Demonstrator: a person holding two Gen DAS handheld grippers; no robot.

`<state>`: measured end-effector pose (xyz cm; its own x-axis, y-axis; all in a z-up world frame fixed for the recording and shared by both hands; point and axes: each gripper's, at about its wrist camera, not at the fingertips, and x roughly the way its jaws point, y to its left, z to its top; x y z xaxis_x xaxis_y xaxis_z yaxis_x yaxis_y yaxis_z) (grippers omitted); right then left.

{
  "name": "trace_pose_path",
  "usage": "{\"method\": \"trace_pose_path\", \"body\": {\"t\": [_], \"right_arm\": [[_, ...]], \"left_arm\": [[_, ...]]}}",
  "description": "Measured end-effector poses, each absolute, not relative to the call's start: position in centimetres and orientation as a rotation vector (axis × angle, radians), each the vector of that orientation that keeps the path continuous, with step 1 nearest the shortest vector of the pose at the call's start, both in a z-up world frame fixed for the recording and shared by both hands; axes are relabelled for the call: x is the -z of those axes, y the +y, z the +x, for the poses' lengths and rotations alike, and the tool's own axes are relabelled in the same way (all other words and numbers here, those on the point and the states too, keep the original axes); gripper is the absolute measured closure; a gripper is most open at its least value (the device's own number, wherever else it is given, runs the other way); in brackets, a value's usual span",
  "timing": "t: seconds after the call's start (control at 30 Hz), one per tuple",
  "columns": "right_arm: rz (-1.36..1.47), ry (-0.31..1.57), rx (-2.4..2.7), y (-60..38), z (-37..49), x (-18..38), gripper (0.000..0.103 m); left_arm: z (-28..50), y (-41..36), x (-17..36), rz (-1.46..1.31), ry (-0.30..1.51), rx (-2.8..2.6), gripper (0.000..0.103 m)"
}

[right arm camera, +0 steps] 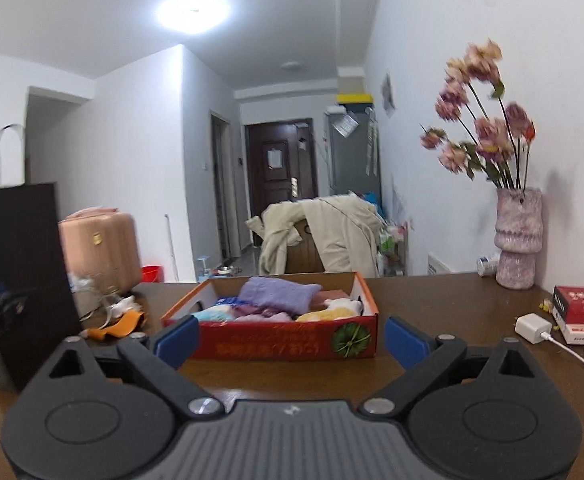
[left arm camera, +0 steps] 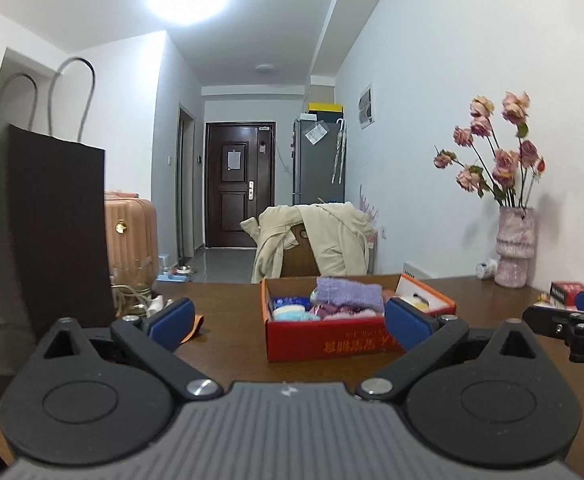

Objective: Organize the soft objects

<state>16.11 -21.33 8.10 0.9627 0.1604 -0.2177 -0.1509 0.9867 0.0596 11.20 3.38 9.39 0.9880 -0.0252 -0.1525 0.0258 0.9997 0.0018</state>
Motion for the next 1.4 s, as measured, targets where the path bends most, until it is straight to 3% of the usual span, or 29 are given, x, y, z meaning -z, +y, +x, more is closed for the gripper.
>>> {"method": "trace_pose_path", "body": {"t": [0.2,0.4,1.4], "right_arm": [[0.042,0.202,-0.152,-19.7,9.7,-6.0,0.001],[0.032,0.247,-0.164,-18.8,6.5,-4.1,0.001],[0.044,0.276,-0.180,-18.8,7.5,-3.9,0.000]], "left_arm": [[5.0,3.3,-6.8,0.008,0.164,0.043,0.000],[3.9,2.8,-6.7,0.037,0.138,0.058,0.000],[4.5,3.3,-6.7,0.021,0.166,0.046,0.000]]}}
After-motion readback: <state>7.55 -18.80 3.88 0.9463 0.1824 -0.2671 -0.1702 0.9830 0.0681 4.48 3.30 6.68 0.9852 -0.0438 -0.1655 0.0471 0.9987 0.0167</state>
